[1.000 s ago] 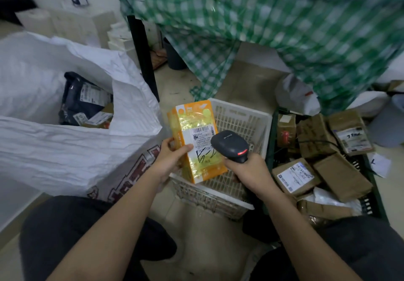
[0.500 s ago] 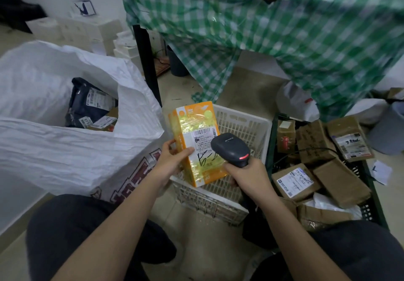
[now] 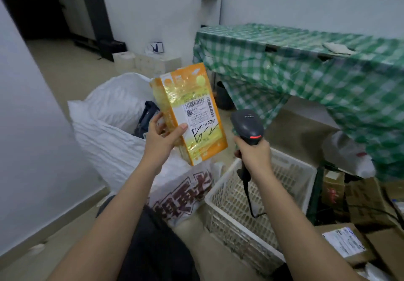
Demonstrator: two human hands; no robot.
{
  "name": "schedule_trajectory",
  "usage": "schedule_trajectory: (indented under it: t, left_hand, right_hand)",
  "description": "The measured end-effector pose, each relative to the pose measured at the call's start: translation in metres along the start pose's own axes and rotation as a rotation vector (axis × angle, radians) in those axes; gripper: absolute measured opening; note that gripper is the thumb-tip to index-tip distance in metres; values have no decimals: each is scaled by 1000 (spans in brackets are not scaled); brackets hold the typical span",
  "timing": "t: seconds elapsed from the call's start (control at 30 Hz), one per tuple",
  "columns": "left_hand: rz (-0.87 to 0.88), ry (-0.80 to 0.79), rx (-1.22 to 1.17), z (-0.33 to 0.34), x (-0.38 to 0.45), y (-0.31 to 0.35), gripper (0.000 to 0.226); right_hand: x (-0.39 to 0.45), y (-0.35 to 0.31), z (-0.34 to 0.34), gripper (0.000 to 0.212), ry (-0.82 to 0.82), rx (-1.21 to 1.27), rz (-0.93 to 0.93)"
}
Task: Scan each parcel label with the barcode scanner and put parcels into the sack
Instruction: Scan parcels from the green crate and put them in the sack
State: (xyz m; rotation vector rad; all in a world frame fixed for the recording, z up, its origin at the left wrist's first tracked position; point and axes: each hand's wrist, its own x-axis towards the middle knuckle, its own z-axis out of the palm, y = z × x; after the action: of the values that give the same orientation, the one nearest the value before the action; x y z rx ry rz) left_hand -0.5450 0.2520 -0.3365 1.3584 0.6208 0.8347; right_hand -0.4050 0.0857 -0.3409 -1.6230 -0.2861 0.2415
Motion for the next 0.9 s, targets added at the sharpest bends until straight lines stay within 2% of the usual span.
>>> schedule_trajectory:
  t: [0.07, 0.2, 0.33, 0.47, 0.53, 0.63, 0.77, 0.8, 0.9]
  left_hand:
    - [39, 84, 3, -24, 7, 18, 97]
    - [159, 247, 107, -72, 20, 46, 86]
    - [235, 326, 442, -115, 43, 64, 102]
    - [239, 229, 822, -128, 81, 73, 106]
    - [196, 148, 911, -122, 103, 67, 110]
    - [78, 32, 832, -102, 135, 52, 107]
    - [33, 55, 602, -75, 170, 17, 101]
    - [14, 52, 602, -71, 178, 6, 100]
    - [-134, 43, 832, -65, 198, -24, 104]
  right_hand:
    - [2, -12, 24, 13, -46, -5, -9]
    - [8, -29, 61, 20, -73, -16, -37]
    - [16, -29, 82, 15, -66, -32, -62]
    - [25, -20, 94, 14, -51, -54, -51]
    - [32, -16, 97, 13, -49, -54, -46]
    - [48, -11, 99, 14, -50, -63, -58]
    - [79, -5, 107, 20, -52, -96, -66]
    - [87, -3, 110, 21, -55, -100, -57]
    - [109, 6, 123, 29, -42, -93, -16]
